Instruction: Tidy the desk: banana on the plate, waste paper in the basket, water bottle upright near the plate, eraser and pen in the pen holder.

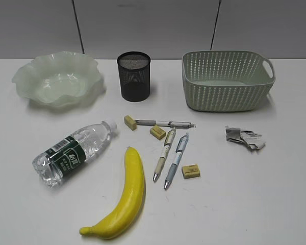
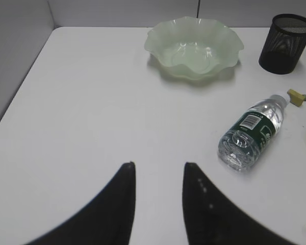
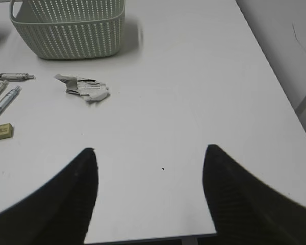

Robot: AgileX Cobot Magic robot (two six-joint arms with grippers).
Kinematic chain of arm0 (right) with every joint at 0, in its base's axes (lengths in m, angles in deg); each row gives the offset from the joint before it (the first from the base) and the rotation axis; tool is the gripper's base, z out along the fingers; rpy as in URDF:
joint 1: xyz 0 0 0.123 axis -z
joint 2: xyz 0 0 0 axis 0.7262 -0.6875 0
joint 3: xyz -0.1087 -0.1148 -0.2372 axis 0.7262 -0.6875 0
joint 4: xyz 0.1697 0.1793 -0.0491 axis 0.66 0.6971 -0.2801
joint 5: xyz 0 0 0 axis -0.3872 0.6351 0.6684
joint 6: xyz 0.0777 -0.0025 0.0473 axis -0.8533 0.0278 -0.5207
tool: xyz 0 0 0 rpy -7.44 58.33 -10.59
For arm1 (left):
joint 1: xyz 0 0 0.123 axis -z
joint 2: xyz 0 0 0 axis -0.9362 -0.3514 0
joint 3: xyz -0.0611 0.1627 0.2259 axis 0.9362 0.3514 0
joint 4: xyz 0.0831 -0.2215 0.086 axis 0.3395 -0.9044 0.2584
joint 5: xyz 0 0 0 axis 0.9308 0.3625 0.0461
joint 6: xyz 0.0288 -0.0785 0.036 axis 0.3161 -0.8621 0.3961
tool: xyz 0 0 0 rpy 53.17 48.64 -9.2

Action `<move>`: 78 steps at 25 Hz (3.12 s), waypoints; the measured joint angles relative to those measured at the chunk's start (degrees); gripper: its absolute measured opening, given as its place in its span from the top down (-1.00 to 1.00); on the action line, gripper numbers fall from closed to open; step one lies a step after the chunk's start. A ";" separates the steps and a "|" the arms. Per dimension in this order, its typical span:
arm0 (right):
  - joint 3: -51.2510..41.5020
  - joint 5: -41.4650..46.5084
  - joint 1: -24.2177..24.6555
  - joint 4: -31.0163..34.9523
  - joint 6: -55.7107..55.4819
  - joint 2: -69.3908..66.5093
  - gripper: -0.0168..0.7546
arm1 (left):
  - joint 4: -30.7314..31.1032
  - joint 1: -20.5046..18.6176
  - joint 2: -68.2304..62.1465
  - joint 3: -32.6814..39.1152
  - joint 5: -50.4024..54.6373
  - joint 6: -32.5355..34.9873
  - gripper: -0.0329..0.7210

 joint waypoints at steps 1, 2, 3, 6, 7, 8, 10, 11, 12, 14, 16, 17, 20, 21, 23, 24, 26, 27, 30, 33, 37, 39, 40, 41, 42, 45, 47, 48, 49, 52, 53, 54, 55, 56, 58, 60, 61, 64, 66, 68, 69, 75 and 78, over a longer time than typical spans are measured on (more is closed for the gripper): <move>0.00 0.00 0.00 0.00 0.00 0.00 -0.37 | 0.00 0.00 0.00 0.00 0.00 0.00 0.28; 0.00 0.00 0.00 0.00 0.00 0.00 -0.37 | 0.00 0.00 0.00 0.00 0.00 0.00 0.28; 0.00 0.00 0.00 0.00 0.00 0.00 -0.37 | 0.00 0.00 0.00 0.00 0.00 0.00 0.28; 0.00 0.00 0.00 0.00 0.00 0.00 -0.37 | 0.00 0.00 0.00 0.00 0.00 0.00 0.28; 0.00 0.00 0.00 0.00 0.00 0.00 -0.37 | 0.00 0.00 0.00 0.00 0.00 0.00 0.28; 0.00 0.00 0.00 0.00 0.00 0.00 -0.37 | 0.00 0.00 0.00 0.00 0.00 0.00 0.28; 0.00 0.00 0.00 0.00 0.00 0.00 -0.37 | 0.00 0.00 0.00 0.00 0.00 0.00 0.28; 0.00 0.00 0.00 0.00 0.00 0.00 -0.37 | 0.00 0.00 0.00 0.00 0.00 0.00 0.28; 0.00 0.00 0.00 0.00 0.00 0.00 -0.37 | 0.00 0.00 0.00 0.00 0.00 0.00 0.28; 0.00 0.00 0.00 0.00 0.00 0.00 -0.37 | 0.00 0.00 0.00 0.00 0.00 0.00 0.28; 0.00 0.00 0.00 0.00 0.00 0.00 -0.37 | 0.00 0.00 0.00 0.00 0.00 0.00 0.28; 0.00 0.00 0.00 0.00 0.00 0.00 -0.37 | 0.00 0.00 0.00 0.00 0.00 0.00 0.28; 0.00 0.00 0.00 0.00 0.00 0.00 -0.37 | 0.00 0.00 0.00 0.00 0.00 0.00 0.28; 0.00 0.00 0.00 0.00 0.00 0.00 -0.37 | 0.00 0.00 0.00 0.00 0.00 0.00 0.28; 0.00 0.00 0.00 0.00 0.00 0.00 -0.37 | 0.00 0.00 0.00 0.00 0.00 0.00 0.28; 0.00 0.00 0.00 0.00 0.00 0.00 -0.37 | 0.00 0.00 0.00 0.00 0.00 0.00 0.28; 0.00 0.00 0.00 0.00 0.00 0.00 -0.37 | 0.00 0.00 0.00 0.00 0.00 0.00 0.28; 0.00 0.00 0.00 0.00 0.00 0.00 -0.37 | 0.00 0.00 0.00 0.00 0.00 0.00 0.28; 0.00 0.00 0.00 0.00 0.00 0.00 -0.37 | 0.00 0.00 0.00 0.00 0.00 0.00 0.28; 0.00 0.00 0.00 0.00 0.00 0.00 -0.37 | 0.00 0.00 0.00 0.00 -0.10 0.00 0.28; 0.00 0.00 0.00 0.00 0.00 0.00 -0.37 | -1.78 0.00 -1.07 -1.68 -3.09 0.05 0.28; 0.00 0.00 0.00 0.00 0.00 0.00 -0.37 | -3.77 0.00 -3.61 -3.06 -5.52 0.09 0.28; 0.00 0.00 0.00 0.00 0.00 0.00 -0.37 | -4.76 0.00 -5.58 -3.45 -6.55 0.26 0.27; 0.00 0.00 0.00 0.00 0.00 0.00 -0.37 | -5.67 0.00 -7.95 -3.74 -7.29 0.75 0.27; 0.00 0.00 0.00 0.00 0.00 0.00 -0.37 | -6.48 0.00 -10.32 -4.02 -7.93 1.82 0.27; 0.00 0.00 0.00 0.00 0.00 0.00 -0.37 | -9.72 0.00 -20.54 -4.28 -10.95 4.52 0.22; 0.00 0.00 0.00 0.00 0.00 0.00 -0.37 | -13.91 0.00 -27.63 -4.73 -13.32 5.46 0.18; 0.00 0.00 0.00 0.00 0.00 0.00 -0.37 | -16.08 0.00 -31.64 -5.24 -13.81 6.97 0.16; 0.00 0.00 0.00 0.00 0.00 0.00 -0.37 | -18.91 0.00 -35.04 -5.98 -14.06 8.75 0.15; 0.00 0.00 0.00 0.00 0.00 0.00 -0.37 | -26.28 0.00 -47.67 -9.13 -13.56 16.05 0.13; 0.00 0.00 0.00 0.00 0.00 0.00 -0.37 | -28.06 0.00 -51.26 -10.45 -12.99 17.90 0.13; 0.00 0.00 0.00 0.00 0.00 0.00 -0.37 | -29.09 0.12 -54.44 -11.67 -12.01 19.05 0.12; 0.00 0.00 0.00 0.00 0.00 0.00 -0.37 | -29.67 0.54 -57.37 -13.27 -11.26 19.61 0.11; 0.00 0.00 0.00 0.05 0.00 0.00 -0.37 | -30.06 1.18 -60.13 -14.88 -10.36 20.02 0.11; 0.00 0.00 0.00 0.05 0.00 0.00 -0.37 | -30.66 3.36 -64.83 -17.73 -8.96 20.52 0.11; 0.00 0.00 0.00 0.05 0.00 0.00 -0.37 | -31.20 6.28 -69.00 -20.62 -7.90 20.58 0.10; 0.00 0.00 0.00 0.05 0.00 0.00 -0.37 | -31.31 8.07 -70.99 -21.93 -7.64 20.58 0.08; 0.00 0.00 0.00 0.05 0.00 0.00 -0.37 | -31.56 13.35 -76.05 -24.94 -7.73 18.74 -0.05; 0.00 0.00 0.00 0.05 0.00 0.00 -0.37 | -31.62 16.82 -79.41 -26.32 -8.69 15.48 -0.18; 0.00 0.00 0.00 0.05 0.00 0.00 -0.37 | -31.20 19.84 -82.47 -27.63 -9.67 14.06 -0.27; 0.00 0.00 0.00 0.05 0.00 0.00 -0.37 | -31.00 21.47 -84.10 -28.09 -10.00 13.39 -0.30; 0.00 0.00 0.00 0.05 0.00 0.00 -0.37 | -25.40 29.66 -93.40 -30.58 -10.65 7.78 -0.33; 0.00 0.00 0.00 0.05 0.00 0.00 -0.37 | -22.32 32.41 -97.92 -31.66 -10.65 5.03 -0.33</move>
